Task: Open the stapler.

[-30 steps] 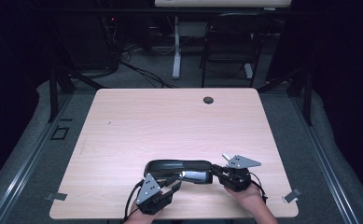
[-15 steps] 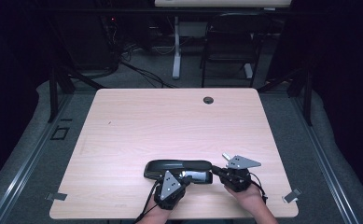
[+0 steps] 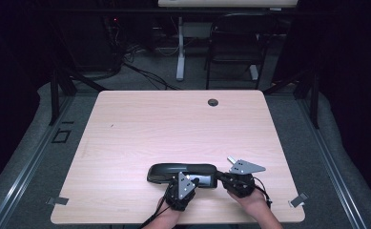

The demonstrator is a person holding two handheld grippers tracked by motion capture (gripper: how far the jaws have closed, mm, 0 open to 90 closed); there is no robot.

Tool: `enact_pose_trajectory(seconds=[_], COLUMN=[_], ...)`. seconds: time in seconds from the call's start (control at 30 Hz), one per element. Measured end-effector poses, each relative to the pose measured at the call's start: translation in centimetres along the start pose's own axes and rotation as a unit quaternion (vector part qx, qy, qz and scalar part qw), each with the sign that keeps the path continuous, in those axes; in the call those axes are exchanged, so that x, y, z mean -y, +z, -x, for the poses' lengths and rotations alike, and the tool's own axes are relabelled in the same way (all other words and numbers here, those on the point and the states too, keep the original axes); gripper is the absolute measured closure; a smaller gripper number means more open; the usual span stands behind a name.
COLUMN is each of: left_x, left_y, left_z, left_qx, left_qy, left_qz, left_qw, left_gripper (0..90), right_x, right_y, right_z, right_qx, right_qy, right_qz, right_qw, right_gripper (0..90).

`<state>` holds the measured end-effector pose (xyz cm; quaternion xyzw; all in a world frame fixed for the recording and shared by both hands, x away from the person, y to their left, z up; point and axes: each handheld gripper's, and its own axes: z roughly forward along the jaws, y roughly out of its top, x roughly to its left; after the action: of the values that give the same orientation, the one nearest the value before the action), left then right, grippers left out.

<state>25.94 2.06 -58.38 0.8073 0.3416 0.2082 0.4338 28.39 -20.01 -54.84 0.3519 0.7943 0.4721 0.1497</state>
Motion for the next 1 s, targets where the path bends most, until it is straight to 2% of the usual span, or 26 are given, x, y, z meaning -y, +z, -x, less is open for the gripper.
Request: enact_pose_trajectory(seconds=[0.13,0.33,0.53,0.73,0.8,0.83,1.0], left_x=[-0.21,-0.37,-0.37,-0.38,-0.39,-0.41,-0.42], left_y=[0.42,0.68,0.69,0.72,0.74,0.75,0.78], left_z=[0.16,0.45,0.74,0.69,0.65,0.63,0.63], left_qx=[-0.008,-0.021,-0.024,-0.022,-0.023,-0.023,-0.023], left_qy=[0.009,0.012,0.019,0.014,0.014,0.013,0.011], left_qz=[-0.024,-0.025,-0.026,-0.025,-0.025,-0.025,-0.025], left_qw=[0.9996,0.9994,0.9992,0.9993,0.9993,0.9993,0.9994], left_gripper=[90.0,90.0,90.0,90.0,90.0,90.0,90.0], right_x=[-0.01,-0.02,-0.1,-0.08,-0.1,-0.25,-0.51], right_y=[0.0,0.05,0.06,0.18,0.12,-0.02,-0.07], right_z=[0.01,0.0,-0.11,-0.18,-0.17,-0.25,-0.22], right_qx=[-0.002,-0.002,-0.006,-0.006,-0.009,-0.012,-0.01], right_qy=[-0.001,0.0,0.004,0.003,-0.002,-0.002,-0.005], right_qz=[-0.001,-0.004,0.005,0.007,0.013,0.028,0.032], right_qw=[1.0,1.0,1.0,1.0,0.9999,0.9995,0.9994], right_gripper=[90.0,90.0,90.0,90.0,90.0,90.0,90.0])
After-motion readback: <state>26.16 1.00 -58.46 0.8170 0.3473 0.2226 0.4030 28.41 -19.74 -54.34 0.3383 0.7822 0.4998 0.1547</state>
